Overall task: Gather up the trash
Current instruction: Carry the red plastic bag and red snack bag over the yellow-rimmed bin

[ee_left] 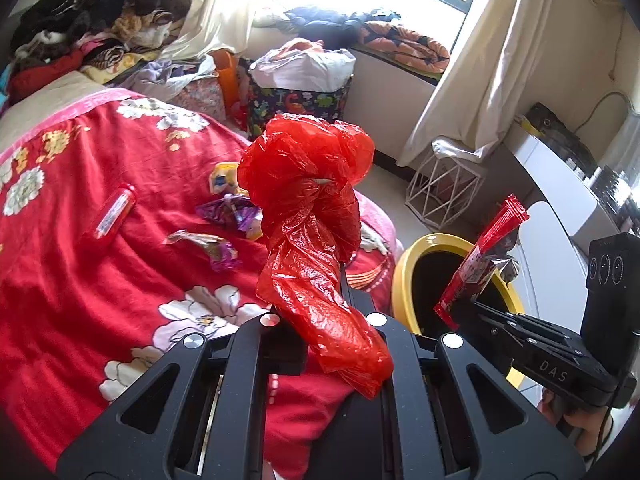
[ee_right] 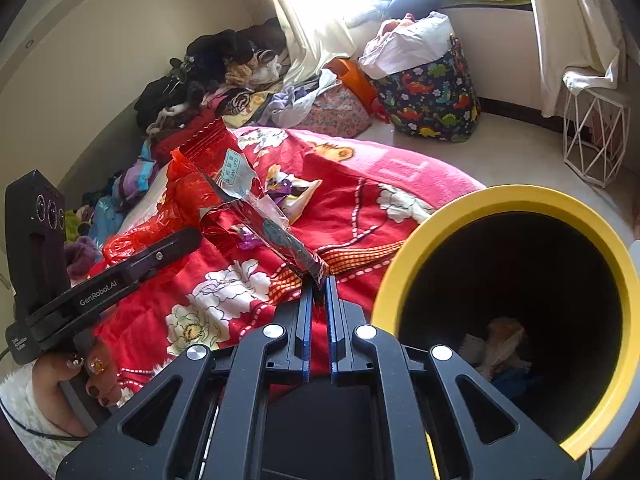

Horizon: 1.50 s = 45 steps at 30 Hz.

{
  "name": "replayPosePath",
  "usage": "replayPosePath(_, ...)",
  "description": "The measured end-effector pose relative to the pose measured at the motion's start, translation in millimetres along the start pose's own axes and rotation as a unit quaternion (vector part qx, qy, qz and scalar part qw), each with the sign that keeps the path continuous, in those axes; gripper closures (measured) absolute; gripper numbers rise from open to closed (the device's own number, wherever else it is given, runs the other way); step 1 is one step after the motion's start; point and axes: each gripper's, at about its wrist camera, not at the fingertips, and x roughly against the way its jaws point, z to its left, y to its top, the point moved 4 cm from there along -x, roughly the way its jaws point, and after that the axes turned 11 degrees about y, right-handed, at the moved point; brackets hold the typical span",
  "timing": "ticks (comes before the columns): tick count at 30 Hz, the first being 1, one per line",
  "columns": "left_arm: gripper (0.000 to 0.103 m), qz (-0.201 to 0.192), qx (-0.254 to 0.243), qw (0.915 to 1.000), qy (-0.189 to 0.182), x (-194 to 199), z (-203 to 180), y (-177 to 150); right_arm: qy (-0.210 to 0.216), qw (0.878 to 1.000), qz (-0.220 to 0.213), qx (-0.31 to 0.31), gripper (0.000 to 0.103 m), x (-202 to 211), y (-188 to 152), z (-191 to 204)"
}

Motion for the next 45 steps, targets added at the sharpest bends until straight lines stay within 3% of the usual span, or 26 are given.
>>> replayPosePath(27, 0.097, -0.004, -0.072, 0.9963, -0.046, 2, -68, -4, -0.056, 0.996, -0.056, -0.051, 0.097, 65, 2, -56)
replayPosePath(45, 0.097, 0.020, -0.121, 0.9885, -0.088, -10, -123, -32, -0.092, 0.987, -0.071, -0.113, 0.097, 89, -18, -102)
